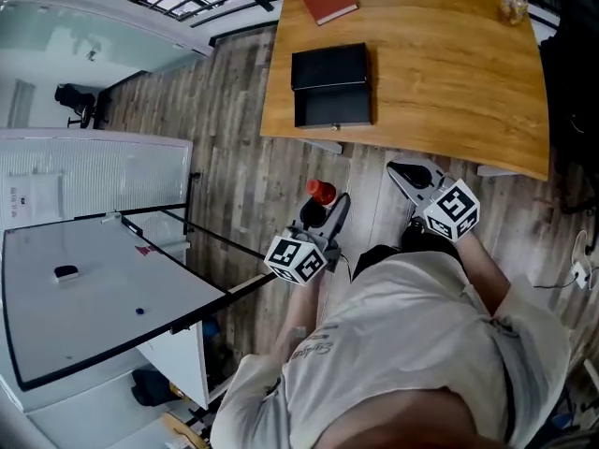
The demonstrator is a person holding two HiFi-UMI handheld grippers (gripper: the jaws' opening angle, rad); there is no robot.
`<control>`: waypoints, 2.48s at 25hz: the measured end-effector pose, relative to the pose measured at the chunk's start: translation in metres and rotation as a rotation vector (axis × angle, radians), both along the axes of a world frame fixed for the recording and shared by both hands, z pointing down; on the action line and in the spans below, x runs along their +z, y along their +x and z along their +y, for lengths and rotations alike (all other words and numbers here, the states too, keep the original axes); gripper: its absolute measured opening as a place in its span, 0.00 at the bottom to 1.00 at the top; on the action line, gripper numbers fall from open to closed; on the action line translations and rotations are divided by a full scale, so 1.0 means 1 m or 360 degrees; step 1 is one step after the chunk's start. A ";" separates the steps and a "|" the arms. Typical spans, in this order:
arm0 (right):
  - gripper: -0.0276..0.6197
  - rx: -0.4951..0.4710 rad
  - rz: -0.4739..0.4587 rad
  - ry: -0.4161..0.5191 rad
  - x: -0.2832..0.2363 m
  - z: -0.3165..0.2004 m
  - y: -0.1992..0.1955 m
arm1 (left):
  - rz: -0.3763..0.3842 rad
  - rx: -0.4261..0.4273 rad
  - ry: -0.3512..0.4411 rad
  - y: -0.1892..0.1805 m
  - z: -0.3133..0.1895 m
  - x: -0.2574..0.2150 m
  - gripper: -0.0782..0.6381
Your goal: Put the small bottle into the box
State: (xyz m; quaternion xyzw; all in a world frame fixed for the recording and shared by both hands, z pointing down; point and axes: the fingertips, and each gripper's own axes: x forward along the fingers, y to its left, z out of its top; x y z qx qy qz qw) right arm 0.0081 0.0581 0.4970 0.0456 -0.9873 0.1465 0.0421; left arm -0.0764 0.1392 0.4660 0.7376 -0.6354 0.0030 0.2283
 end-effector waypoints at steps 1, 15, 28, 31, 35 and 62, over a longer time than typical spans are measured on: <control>0.04 -0.0011 0.0005 -0.0016 0.003 -0.002 0.007 | -0.0021 0.0019 -0.0002 0.000 -0.008 0.000 0.43; 0.03 0.0015 0.0035 -0.0105 0.028 -0.035 0.012 | -0.0096 0.0111 -0.0068 -0.049 -0.096 0.009 0.43; 0.04 0.0132 0.0068 0.0148 -0.023 -0.105 -0.054 | -0.0048 0.0167 -0.0061 -0.126 -0.171 0.007 0.43; 0.03 0.0180 0.0101 0.0137 -0.025 -0.118 -0.070 | -0.0039 0.0179 -0.0074 -0.144 -0.186 0.010 0.43; 0.03 0.0297 0.0129 0.0082 -0.023 -0.137 -0.099 | 0.0025 0.0223 -0.0121 -0.164 -0.199 0.023 0.43; 0.03 0.0477 0.0103 -0.0146 -0.002 -0.212 -0.189 | 0.0268 0.0596 -0.0712 -0.168 -0.214 0.137 0.43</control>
